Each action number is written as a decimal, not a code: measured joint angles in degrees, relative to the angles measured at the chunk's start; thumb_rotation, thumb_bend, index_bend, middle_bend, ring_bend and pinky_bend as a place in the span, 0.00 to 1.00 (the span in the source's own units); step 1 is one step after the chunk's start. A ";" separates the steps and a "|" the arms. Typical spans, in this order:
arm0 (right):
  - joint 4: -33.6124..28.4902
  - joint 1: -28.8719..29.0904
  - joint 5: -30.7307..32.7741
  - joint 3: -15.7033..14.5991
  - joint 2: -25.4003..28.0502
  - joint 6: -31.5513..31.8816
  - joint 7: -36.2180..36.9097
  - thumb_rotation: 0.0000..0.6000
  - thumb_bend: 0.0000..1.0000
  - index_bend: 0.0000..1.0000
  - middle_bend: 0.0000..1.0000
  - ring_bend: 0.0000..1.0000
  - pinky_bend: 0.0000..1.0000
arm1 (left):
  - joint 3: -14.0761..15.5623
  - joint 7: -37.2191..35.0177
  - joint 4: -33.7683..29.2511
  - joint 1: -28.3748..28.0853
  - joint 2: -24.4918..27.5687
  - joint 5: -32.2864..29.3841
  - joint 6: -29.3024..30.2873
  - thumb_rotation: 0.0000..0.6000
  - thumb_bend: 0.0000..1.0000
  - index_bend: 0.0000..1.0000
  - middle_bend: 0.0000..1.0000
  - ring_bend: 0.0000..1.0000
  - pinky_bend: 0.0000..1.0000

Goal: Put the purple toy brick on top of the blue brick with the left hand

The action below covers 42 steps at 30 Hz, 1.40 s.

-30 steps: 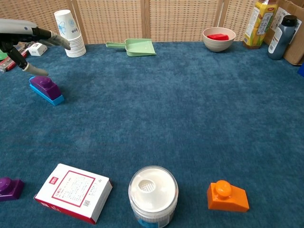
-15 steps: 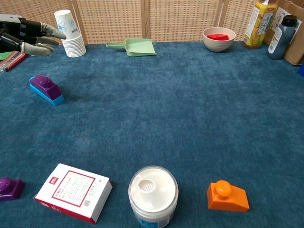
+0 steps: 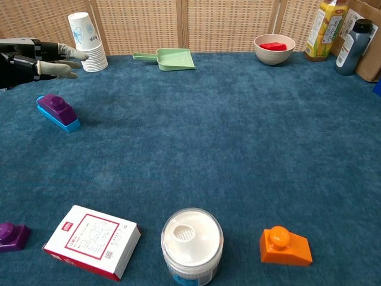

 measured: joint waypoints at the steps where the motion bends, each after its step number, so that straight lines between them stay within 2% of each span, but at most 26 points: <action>1: -0.09 -0.02 0.02 0.03 0.07 0.05 0.04 1.00 0.39 0.33 0.19 0.04 0.20 | 0.00 -0.50 0.71 0.02 -0.58 -0.11 -0.16 1.00 0.33 0.35 0.05 0.00 0.00; 20: -2.26 -0.75 0.52 0.14 1.11 0.99 -0.71 1.00 0.39 0.33 0.19 0.04 0.20 | 0.38 -6.38 11.67 -1.57 -8.73 -0.11 -3.39 1.00 0.34 0.39 0.07 0.00 0.00; 42: -3.43 -0.98 0.56 0.25 1.44 1.37 -1.74 1.00 0.39 0.33 0.20 0.04 0.20 | 2.25 -11.95 17.81 -1.71 -12.04 1.03 -2.86 1.00 0.35 0.44 0.08 0.00 0.00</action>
